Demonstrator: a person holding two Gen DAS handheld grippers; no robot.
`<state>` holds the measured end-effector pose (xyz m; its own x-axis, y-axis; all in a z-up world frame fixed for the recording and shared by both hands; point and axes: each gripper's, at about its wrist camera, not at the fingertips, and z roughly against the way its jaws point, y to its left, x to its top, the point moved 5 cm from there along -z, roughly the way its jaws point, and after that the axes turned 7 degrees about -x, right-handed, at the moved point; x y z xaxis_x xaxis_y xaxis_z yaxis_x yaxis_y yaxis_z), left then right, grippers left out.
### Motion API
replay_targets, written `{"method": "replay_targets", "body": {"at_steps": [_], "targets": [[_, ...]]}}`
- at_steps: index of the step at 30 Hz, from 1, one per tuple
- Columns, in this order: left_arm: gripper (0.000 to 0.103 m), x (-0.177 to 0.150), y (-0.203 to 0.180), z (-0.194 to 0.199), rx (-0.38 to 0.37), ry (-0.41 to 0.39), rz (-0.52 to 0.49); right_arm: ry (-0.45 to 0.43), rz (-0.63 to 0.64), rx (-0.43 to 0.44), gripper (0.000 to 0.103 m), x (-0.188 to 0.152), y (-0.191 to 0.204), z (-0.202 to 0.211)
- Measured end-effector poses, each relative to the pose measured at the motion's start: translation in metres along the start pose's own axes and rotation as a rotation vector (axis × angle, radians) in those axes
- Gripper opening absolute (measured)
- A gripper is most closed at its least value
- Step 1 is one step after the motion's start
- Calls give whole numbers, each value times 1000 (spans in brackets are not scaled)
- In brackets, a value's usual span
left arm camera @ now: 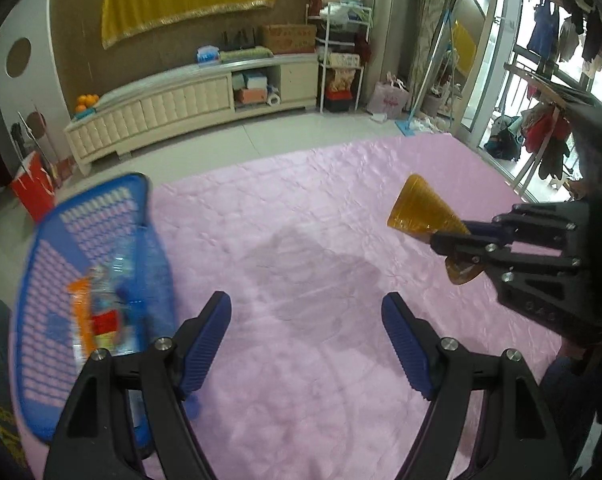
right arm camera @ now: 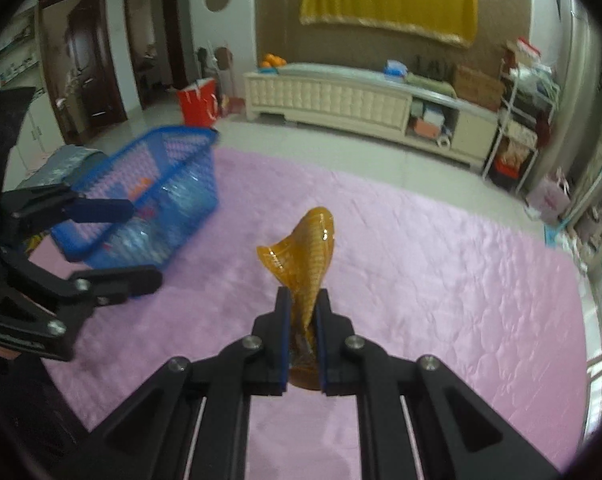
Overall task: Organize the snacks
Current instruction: 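Carry the orange packet with the right gripper over the basket, then open the right gripper to drop the orange packet into the basket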
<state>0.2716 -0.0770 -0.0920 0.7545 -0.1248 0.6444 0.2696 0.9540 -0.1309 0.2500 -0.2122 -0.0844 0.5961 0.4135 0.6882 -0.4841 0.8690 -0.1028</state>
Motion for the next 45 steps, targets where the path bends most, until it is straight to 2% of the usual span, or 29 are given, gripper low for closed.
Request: {"method": "replay_targets", "body": {"at_steps": [9,22,29,35,45], "targets": [[76,-10,42,77,68,-86,17,-85,70,38,14,36,64,39],[76,-49,122,139,157,-128,110,-123,156,131,14,73,157,37],[76,-64,162,147,192,-118,147,-90,186,174,14,81,192,8],[76,-74,195,139,203,-96,194,-42,202,194,14,82,213,-22],[76,-83,231,118,201,-69,251,70,222,188,14,80,226,-79]]}}
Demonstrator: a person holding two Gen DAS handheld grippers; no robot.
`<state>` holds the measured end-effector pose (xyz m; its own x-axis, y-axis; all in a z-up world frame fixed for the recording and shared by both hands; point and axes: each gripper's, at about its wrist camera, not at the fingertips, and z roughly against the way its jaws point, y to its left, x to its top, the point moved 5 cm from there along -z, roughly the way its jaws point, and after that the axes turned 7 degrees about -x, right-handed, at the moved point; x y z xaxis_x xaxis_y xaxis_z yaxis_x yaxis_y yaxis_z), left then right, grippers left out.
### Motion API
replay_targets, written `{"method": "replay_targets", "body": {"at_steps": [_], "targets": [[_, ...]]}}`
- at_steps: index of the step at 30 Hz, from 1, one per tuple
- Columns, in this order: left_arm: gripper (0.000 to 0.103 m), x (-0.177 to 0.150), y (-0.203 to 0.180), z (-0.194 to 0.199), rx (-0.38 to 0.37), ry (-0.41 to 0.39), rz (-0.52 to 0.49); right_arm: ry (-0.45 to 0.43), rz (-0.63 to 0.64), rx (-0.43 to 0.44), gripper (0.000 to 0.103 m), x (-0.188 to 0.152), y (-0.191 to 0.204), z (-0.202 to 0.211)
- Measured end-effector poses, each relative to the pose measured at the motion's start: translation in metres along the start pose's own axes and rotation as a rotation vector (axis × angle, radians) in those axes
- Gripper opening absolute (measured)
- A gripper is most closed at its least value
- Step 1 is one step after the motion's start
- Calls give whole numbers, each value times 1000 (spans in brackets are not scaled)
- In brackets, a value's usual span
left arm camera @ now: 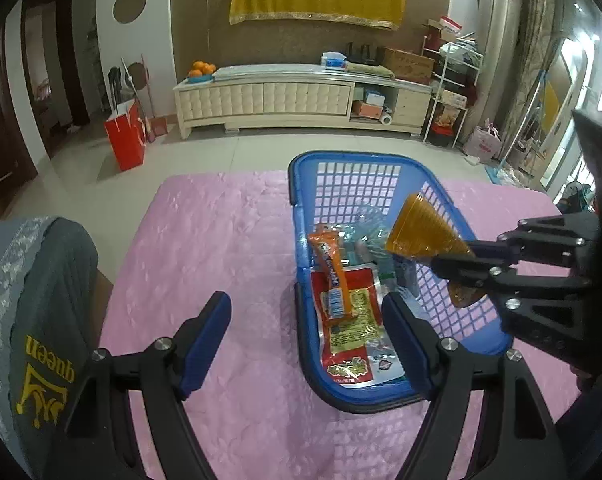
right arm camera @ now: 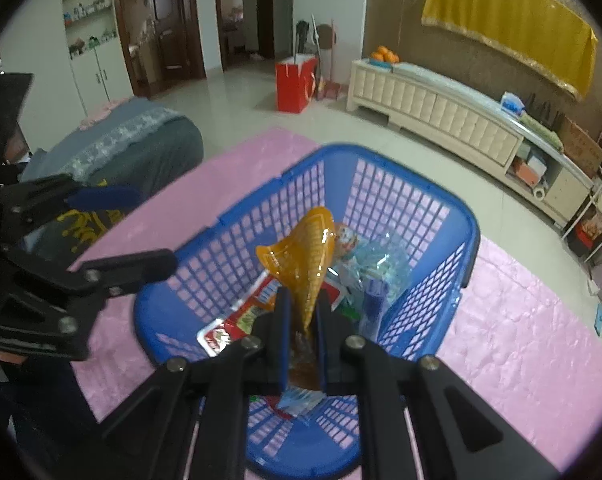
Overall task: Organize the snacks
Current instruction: 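Open the right gripper to drop the orange packet into the basket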
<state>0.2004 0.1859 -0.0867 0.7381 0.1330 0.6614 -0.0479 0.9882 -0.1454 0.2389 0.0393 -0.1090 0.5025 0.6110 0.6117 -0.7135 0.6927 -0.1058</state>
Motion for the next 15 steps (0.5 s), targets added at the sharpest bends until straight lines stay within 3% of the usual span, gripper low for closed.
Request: {"method": "replay_targets", "body": {"at_steps": [8,11,15], "targets": [[76,-5,8,-8,7,20,-5,20,46,-97,21,-2,-1,-16],[76,-4,10,-9,15,20,-2,27,94,-129,34,-2,2,-18],[76,-4,10,-7,-2,14,2,31,99,-182,61,-3,0,-16]]}}
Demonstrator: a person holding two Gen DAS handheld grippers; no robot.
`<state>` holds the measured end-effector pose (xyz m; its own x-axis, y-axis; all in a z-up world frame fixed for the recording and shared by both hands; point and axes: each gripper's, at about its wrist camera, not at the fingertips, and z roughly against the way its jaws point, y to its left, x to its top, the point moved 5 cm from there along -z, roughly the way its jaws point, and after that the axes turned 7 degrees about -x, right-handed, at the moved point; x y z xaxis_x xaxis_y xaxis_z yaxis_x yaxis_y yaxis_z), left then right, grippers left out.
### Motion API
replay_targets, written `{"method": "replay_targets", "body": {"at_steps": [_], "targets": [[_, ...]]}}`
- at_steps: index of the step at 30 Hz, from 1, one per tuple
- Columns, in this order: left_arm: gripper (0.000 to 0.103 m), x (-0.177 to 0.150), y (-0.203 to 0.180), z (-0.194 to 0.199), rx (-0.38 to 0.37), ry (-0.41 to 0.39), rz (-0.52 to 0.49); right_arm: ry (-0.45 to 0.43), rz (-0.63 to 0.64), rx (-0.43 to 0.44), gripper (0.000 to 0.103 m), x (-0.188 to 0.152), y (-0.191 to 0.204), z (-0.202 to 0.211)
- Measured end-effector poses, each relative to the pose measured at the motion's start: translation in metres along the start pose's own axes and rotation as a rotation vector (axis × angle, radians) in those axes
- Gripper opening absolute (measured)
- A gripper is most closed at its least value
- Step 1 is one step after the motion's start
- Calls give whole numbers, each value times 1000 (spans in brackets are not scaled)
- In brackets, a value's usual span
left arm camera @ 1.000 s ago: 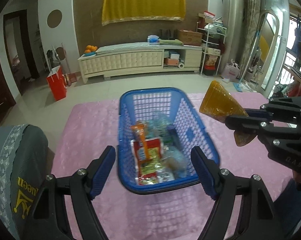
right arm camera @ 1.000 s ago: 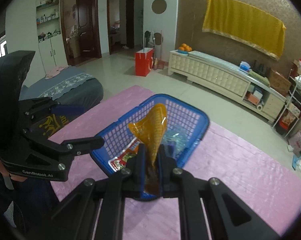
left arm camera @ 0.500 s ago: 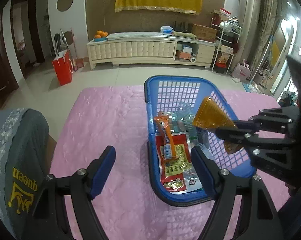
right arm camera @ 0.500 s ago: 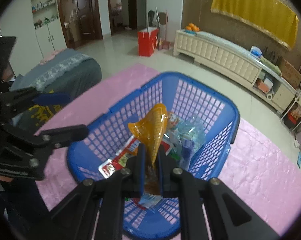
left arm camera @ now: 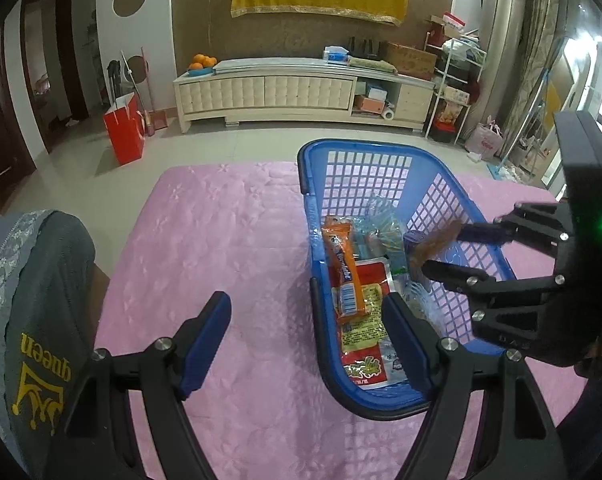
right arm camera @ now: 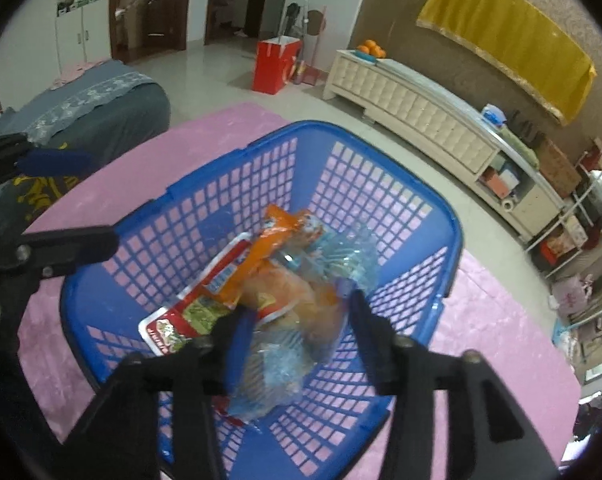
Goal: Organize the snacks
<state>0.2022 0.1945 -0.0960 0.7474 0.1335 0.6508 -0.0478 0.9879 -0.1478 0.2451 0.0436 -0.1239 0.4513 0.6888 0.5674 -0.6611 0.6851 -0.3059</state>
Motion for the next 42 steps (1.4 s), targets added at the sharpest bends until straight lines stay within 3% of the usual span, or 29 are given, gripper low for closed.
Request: {"method": "replay_targets", "body": {"at_steps": [2,12,19,27,33,38,42], "targets": [[76,-1,-2,1,7,0,-11,-10,-18,-4,65,-2,-5,6],[76,-9,-17,26,-15,-50,27,-77,-147,-30,65,-17,-33,56],[76,-23,-48,74,-31,-178,68,-170,-265,-48,65,-35,-41,115],[76,-39,-86,129,18,-311,52,-257,-440,-117,66,-67,-51,175],[76,-48,-119,163,17,-406,-24,-297,-510,-188,76,-94,-44,205],[76,-59,-141,170,8,-411,-50,-344,-521,-243,84,-112,-33,234],[76,-69,-148,180,11,-465,-57,-369,-525,-247,87,-124,-31,249]]}}
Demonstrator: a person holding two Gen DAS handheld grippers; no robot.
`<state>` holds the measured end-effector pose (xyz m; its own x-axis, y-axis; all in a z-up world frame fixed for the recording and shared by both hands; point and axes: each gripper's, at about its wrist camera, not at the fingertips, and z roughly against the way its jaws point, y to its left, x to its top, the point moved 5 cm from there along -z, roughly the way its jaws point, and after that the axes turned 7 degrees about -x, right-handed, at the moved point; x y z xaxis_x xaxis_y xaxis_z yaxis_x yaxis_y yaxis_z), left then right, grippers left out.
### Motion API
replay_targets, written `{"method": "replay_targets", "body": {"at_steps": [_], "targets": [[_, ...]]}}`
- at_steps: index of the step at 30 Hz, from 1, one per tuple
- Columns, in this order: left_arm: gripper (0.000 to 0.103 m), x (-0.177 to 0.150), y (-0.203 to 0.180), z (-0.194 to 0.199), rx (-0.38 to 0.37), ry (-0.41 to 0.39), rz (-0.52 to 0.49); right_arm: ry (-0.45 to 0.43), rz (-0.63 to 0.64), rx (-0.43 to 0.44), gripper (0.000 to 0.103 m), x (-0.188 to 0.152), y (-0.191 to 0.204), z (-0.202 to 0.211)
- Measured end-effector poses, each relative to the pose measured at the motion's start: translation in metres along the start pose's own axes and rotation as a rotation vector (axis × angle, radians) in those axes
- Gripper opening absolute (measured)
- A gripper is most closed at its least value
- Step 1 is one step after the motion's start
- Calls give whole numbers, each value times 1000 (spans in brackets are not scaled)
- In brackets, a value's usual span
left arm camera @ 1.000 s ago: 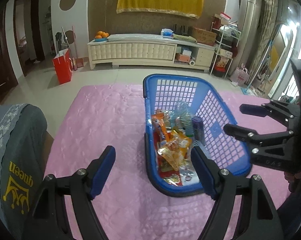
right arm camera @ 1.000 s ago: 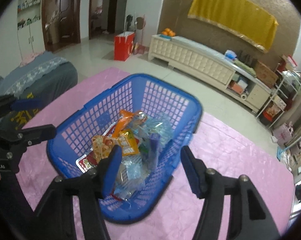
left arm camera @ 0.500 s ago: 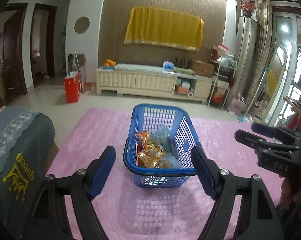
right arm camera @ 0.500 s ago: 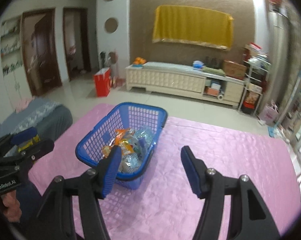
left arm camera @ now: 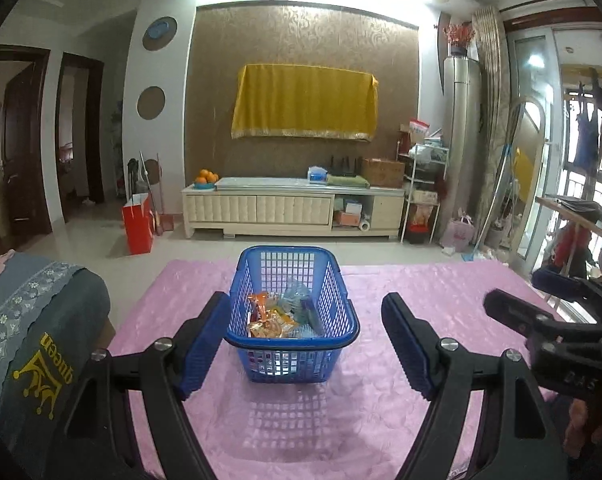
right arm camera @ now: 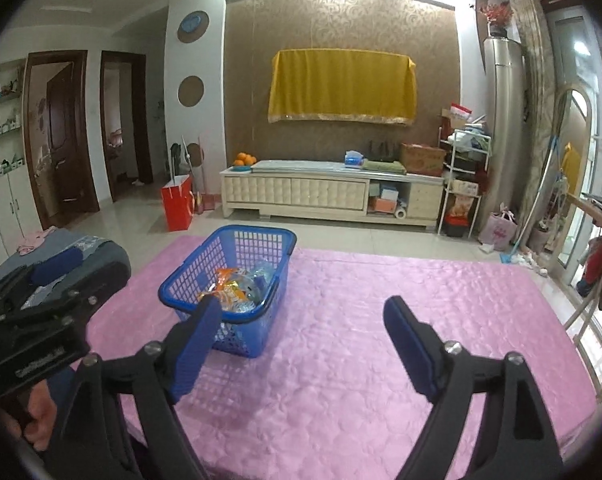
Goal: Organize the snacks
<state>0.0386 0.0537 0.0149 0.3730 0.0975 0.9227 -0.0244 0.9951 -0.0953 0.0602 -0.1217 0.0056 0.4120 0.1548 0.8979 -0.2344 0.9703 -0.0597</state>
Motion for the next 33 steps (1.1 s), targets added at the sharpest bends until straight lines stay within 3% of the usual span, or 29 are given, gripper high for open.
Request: {"method": "replay_targets", "body": {"at_steps": [3,7,12,14,33], "targets": [[76,-8,-4,3,-2,22,3,-27,-14,-5,89,-6,-5,10],[76,-16,-12,10,7,30,-17,-26,-29,-14,102,-19,-12,13],[88,-20,-25,19,12,34,-60,-25,-58,-3,103,-25,-21,14],[103,-24,-29,23,27,32,-79,-21,-62,-5,103,-29,-22,15],[103,-33,-36,25,17,51,-88,0,-47,-11,103,-43,-26,18]]}}
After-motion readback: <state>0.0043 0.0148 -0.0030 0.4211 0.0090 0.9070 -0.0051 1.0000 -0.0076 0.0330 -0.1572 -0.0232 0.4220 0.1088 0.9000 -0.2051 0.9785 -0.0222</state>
